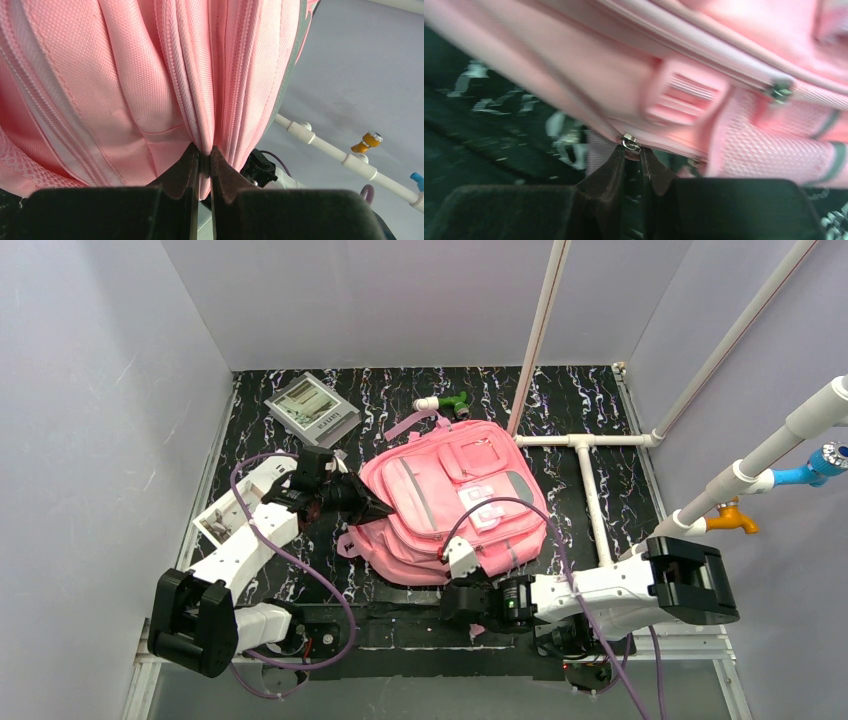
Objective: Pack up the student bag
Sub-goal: Unzip the student bag at the center of the board.
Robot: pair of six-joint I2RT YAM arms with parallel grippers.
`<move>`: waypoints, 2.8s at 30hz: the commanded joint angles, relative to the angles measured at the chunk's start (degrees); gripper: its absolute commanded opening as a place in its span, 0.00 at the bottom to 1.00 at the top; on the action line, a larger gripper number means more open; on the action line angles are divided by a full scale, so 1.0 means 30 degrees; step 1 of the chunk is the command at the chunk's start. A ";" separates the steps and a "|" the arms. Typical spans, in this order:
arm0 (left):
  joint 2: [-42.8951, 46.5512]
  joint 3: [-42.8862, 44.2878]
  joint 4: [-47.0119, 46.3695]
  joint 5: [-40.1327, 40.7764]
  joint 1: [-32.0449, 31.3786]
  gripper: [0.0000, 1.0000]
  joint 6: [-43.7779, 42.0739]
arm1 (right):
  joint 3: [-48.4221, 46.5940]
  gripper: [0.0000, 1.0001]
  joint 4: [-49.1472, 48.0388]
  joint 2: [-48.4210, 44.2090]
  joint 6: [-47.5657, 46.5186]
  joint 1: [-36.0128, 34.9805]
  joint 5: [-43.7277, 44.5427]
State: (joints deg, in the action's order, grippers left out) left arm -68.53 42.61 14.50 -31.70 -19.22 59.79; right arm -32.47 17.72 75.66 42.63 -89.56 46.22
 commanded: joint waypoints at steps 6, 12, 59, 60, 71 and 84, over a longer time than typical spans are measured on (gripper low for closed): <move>0.0402 -0.0675 -0.2644 -0.1428 -0.0295 0.00 0.1135 | -0.2351 0.01 -0.7718 -0.1340 -0.4568 -0.0213 -0.6413; -0.0043 -0.1146 -0.4397 -0.1518 -0.1648 0.00 0.2348 | -0.3582 0.01 -1.2852 0.1679 -0.4915 0.2586 -1.0263; 0.3758 -0.2472 0.4101 1.7203 -1.2840 0.43 -0.4500 | -0.4512 0.54 -0.1877 -0.2810 -0.5814 0.8609 -1.2391; 0.3737 -0.2659 0.3852 1.7492 -1.2844 0.41 -0.4437 | -0.4387 0.53 -0.2069 -0.2895 -0.5797 0.8612 -1.2440; 0.2683 -0.3496 0.1911 1.6959 -1.3078 0.34 -0.4440 | -0.4206 0.50 -0.2583 -0.2929 -0.6144 0.8598 -1.2573; 0.1162 -0.3100 0.1324 1.7278 -1.3090 0.07 -0.5238 | -0.4284 0.50 -0.2620 -0.2870 -0.6408 0.8609 -1.2534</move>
State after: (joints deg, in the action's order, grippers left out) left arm -65.28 32.36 18.61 16.71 -58.30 45.47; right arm -44.56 11.86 68.07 24.97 -63.57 8.80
